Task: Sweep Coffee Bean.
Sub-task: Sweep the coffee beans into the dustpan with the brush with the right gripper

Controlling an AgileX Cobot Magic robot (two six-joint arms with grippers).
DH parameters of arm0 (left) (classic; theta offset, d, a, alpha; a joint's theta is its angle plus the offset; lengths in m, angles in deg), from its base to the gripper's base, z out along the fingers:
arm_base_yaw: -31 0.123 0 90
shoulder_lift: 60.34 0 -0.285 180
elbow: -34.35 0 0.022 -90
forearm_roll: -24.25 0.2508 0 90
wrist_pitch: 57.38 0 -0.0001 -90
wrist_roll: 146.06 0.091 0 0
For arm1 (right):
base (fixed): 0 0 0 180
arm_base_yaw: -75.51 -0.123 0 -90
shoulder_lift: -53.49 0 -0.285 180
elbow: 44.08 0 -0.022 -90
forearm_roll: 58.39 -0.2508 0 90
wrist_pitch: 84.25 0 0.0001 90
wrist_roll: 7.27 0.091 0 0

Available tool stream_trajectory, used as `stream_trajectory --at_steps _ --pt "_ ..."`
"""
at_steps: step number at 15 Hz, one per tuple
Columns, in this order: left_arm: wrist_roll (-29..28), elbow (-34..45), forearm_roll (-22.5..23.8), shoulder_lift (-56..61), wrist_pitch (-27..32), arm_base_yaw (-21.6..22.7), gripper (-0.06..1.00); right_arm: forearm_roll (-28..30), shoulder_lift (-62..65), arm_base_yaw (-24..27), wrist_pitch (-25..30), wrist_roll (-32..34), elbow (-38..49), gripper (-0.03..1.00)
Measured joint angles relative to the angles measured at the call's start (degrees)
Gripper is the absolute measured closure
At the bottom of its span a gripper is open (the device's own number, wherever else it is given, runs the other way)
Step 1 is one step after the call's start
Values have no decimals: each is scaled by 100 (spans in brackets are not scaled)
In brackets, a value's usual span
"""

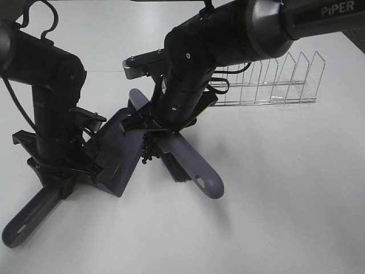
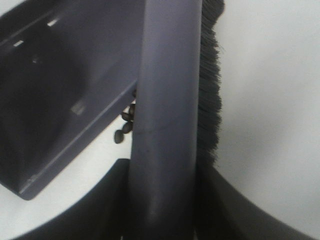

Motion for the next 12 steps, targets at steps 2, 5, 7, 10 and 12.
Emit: stream_trajectory --at_steps 2,5,7,10,12 --pt "0 0 0 0 0 0 61 -802 -52 0 -395 -304 0 66" --pt "0 0 0 0 0 0 61 -1684 -63 0 -762 -756 0 66" --pt "0 0 0 0 0 0 61 -2051 -80 0 -848 -1020 0 66" --pt "0 0 0 0 0 0 61 -2315 -86 0 -837 -1215 -189 66" --pt "0 0 0 0 0 0 61 -2286 92 23 -831 -1358 -201 66"
